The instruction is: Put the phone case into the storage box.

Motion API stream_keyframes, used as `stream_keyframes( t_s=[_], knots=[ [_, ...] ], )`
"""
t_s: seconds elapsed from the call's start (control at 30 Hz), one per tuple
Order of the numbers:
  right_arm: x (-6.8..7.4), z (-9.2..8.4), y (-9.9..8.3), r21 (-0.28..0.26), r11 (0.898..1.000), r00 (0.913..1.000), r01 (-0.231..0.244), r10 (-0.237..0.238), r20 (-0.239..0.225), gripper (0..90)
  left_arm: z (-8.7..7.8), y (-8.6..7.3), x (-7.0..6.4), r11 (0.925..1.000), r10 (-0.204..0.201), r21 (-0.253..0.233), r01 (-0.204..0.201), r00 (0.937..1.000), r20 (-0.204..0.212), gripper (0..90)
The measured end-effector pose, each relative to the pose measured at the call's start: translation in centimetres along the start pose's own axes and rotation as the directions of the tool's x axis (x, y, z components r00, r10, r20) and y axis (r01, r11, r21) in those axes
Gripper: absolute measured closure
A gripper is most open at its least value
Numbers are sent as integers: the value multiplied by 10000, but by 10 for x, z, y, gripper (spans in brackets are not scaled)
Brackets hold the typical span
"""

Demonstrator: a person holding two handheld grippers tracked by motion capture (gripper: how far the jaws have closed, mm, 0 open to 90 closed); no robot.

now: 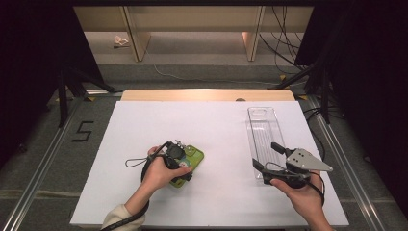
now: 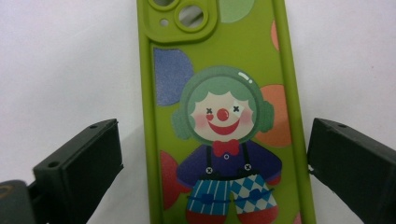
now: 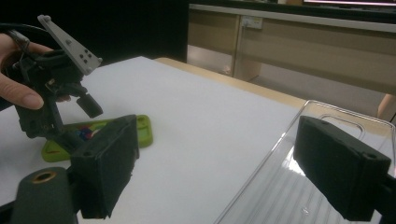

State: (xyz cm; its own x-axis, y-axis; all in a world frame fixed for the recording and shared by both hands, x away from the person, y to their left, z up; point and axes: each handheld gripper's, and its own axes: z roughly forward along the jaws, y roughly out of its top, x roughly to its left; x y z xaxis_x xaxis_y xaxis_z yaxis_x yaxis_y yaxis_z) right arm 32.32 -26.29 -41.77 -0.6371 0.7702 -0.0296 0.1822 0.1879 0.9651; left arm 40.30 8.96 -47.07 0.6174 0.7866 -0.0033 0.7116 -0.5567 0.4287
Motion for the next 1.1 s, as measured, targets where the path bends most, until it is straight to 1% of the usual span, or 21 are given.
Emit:
stream_keyframes(
  t_s=[0.2, 0.4, 0.5, 0.63, 0.77, 0.9, 0.97, 1.1],
  knots=[
    [1, 0, 0, 19, 10000, 10000, 8, -8, -9, 154, 1, 2, 0, 9995, 34, 318, -33, 10000, -49, 31],
    [1, 0, 0, 3, 10000, 10000, -12, 12, -6, 154, 2, 5, 1, 9980, -153, 613, 154, 9999, -17, 30],
    [1, 0, 0, 11, 10000, 10000, -19, 19, -9, 154, 3, 7, 1, 9962, -167, 853, 169, 9999, -39, 29],
    [0, 0, 0, 12, 10000, 10000, -15, 15, -28, 154, 5, 9, 1, 9945, -255, 1016, 258, 9997, -40, 32],
    [0, 1, 0, 29, 10000, 10000, -31, 31, -25, 155, 5, 11, 0, 9915, -260, 1275, 265, 9996, -60, 41],
    [1, 1, 0, 44, 10000, 10000, -20, 20, -33, 155, 5, 13, -1, 9883, -377, 1476, 391, 9992, -120, 58],
    [1, 1, 0, 42, 10000, 10000, -25, 25, -43, 155, 5, 13, -2, 9866, -466, 1562, 481, 9988, -132, 69],
    [1, 1, -1, 49, 10000, 10000, -40, 41, -44, 155, 7, 15, -4, 9851, -464, 1649, 484, 9988, -160, 83]
  ],
)
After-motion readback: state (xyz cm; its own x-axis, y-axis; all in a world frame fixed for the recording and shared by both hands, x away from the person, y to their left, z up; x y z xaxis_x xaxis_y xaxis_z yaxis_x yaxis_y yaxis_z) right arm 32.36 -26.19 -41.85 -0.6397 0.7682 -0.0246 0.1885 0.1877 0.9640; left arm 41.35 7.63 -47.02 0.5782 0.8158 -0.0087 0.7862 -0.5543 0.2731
